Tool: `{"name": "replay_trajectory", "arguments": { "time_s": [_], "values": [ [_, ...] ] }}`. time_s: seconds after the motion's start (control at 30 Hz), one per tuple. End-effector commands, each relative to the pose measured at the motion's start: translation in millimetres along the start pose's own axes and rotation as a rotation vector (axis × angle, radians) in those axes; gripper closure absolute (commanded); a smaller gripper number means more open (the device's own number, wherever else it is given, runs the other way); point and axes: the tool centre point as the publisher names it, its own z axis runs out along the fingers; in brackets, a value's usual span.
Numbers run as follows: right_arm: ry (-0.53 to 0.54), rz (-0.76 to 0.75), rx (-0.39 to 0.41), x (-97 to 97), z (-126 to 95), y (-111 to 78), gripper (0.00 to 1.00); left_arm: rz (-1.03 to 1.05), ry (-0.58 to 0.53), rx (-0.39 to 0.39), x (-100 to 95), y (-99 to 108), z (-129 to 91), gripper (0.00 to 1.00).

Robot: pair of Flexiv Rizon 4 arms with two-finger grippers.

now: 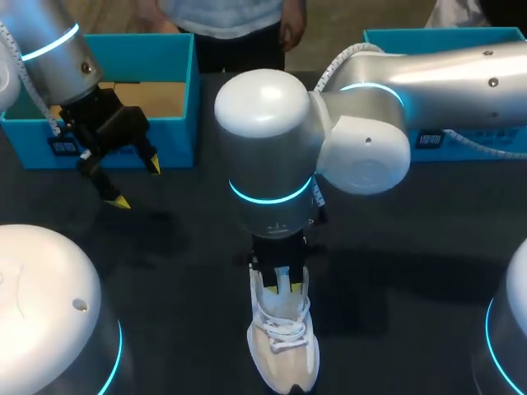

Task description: Take the shoe out of the shoebox, open the shoe tongue, remove and reinsert the insole, then place the shoe into the shoebox

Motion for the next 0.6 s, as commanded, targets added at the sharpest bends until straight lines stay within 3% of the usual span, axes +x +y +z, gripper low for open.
{"name": "replay_trajectory", "arguments": {
  "time_s": [0.03,0.43,0.6],
  "values": [
    [-0.008,0.014,-0.022,2.9,0,-6.3,0.75,0.0,0.001,-0.003,0.4,0,0,0.0],
    [0.035,0.008,0.006,10.6,38,8.3,0.76,0.0,0.001,-0.003,0.4,0,0,0.0],
    [0.032,0.002,-0.004,14.2,34,9.4,0.76,0.0,0.001,-0.003,0.4,0,0,0.0]
  ]
}}
